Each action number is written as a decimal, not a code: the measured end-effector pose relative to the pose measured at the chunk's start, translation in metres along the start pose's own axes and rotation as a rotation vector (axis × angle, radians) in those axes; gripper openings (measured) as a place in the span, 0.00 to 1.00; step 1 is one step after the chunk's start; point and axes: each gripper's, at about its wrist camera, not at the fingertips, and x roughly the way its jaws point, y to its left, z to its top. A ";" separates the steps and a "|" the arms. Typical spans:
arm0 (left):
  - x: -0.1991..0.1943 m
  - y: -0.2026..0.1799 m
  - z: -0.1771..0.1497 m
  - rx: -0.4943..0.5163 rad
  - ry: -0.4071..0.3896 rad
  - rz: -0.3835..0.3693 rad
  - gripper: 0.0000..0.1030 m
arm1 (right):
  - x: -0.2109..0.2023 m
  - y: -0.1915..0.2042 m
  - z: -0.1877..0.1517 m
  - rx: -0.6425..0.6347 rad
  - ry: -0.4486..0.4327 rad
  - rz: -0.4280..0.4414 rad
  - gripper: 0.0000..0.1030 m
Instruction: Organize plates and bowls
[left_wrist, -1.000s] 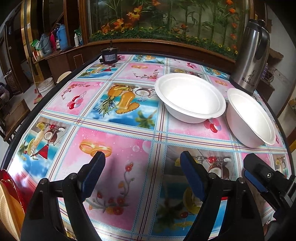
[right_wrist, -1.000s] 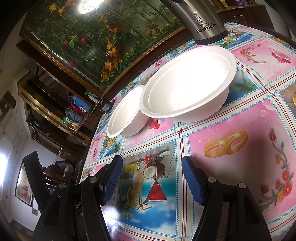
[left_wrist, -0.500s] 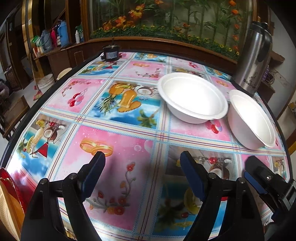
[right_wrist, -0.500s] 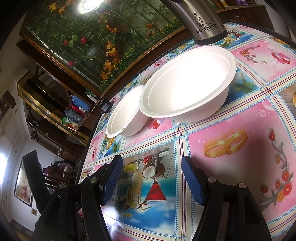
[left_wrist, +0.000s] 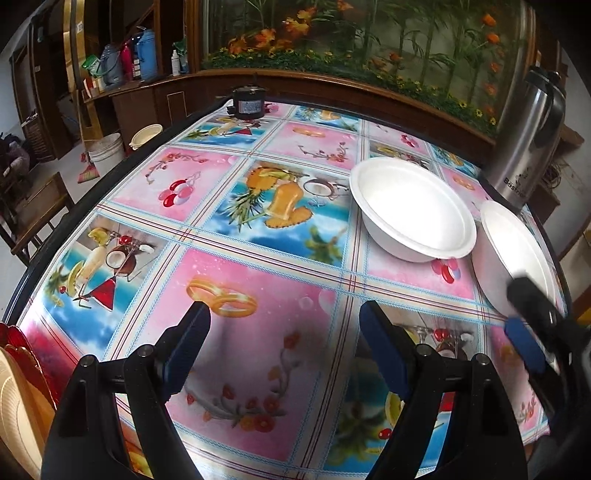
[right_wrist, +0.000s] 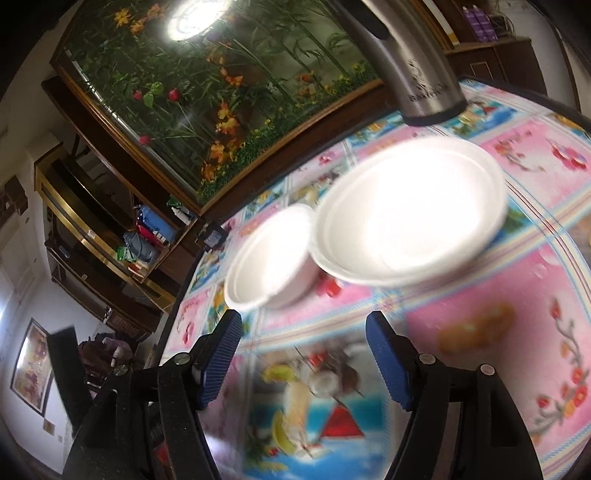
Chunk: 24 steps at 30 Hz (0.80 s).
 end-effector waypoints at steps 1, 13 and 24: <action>0.000 -0.001 -0.001 0.005 0.002 0.002 0.81 | 0.003 0.003 0.002 0.004 -0.001 0.000 0.70; 0.015 0.014 -0.001 -0.048 0.071 0.014 0.81 | 0.061 0.021 0.012 0.035 0.014 -0.048 0.70; 0.020 0.013 -0.004 -0.038 0.099 0.007 0.81 | 0.091 0.010 0.013 0.102 0.076 -0.090 0.28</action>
